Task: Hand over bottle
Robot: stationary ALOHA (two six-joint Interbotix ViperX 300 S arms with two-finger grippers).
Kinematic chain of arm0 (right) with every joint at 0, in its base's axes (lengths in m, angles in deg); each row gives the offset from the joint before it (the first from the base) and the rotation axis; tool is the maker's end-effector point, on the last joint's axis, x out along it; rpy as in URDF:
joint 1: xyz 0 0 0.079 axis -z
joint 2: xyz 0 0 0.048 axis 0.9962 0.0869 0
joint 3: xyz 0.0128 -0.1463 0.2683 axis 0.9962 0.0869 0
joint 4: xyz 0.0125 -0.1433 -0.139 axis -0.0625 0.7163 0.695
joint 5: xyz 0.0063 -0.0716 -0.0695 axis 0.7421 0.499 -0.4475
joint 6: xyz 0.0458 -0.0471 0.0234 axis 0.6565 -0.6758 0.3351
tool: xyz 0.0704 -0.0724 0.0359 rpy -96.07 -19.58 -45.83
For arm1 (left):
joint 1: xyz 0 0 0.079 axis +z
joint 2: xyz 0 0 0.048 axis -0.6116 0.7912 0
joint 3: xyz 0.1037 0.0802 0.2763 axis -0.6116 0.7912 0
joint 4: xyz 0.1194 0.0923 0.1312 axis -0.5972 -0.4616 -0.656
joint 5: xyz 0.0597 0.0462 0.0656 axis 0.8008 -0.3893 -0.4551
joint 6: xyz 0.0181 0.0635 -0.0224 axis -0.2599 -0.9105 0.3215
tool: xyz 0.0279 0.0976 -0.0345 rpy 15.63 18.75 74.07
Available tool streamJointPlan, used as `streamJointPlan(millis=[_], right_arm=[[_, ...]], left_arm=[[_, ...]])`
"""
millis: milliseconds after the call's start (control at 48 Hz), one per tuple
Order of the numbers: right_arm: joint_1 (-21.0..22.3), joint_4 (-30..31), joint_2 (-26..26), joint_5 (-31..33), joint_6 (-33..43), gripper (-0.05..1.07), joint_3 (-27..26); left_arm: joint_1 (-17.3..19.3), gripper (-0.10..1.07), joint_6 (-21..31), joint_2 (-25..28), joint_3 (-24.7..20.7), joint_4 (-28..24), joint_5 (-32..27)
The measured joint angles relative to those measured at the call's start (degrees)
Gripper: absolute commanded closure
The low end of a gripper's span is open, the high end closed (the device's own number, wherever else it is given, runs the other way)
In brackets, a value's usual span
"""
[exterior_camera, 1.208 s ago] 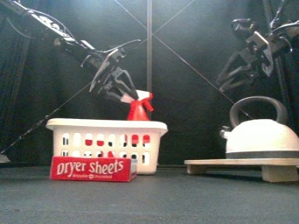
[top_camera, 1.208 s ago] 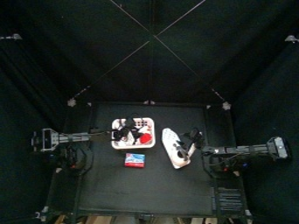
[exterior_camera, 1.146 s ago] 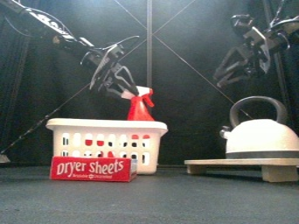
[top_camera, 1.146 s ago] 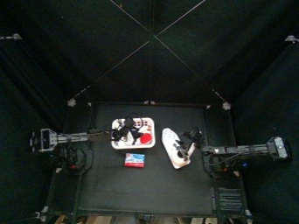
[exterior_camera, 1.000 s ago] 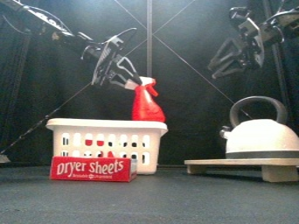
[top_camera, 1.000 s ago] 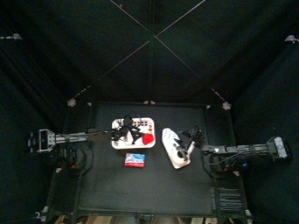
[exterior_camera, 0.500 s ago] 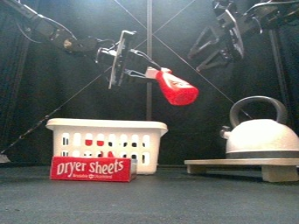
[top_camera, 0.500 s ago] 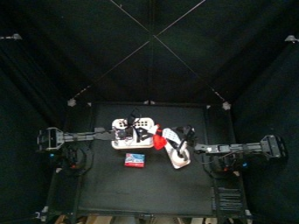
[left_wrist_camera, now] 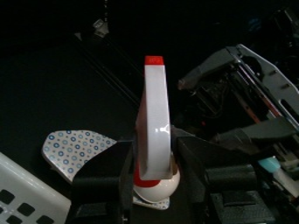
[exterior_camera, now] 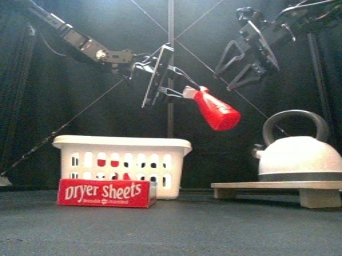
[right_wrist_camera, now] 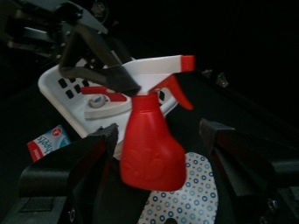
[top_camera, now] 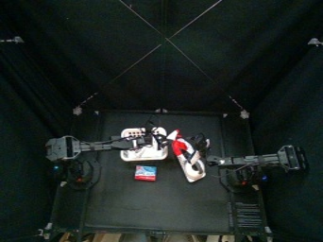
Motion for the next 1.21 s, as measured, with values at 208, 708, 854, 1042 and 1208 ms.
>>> streamJointPlan(millis=[208,708,854,1042,1208], right_arm=[[-0.35,0.18,2.20,0.35,0.00,-0.02,-0.09],[-2.55,1.67,4.22,12.04,-1.67,-0.02,-0.97],[-4.04,1.23,4.66,13.27,-6.24,-0.02,-2.20],[-4.13,0.97,4.66,12.39,-6.86,-0.02,-2.72],[-3.87,1.05,4.83,10.99,-6.94,-0.02,-2.72]], left_arm=[[-0.88,0.43,-5.54,1.14,-1.76,5.62,0.35],[-3.34,0.43,-8.70,2.46,-2.81,9.67,1.32],[-3.34,0.43,-8.61,2.90,-2.81,9.67,1.32],[-3.25,0.43,-8.61,3.52,-2.81,9.76,1.41],[-3.34,0.43,-8.70,3.60,-2.81,9.76,1.41]])
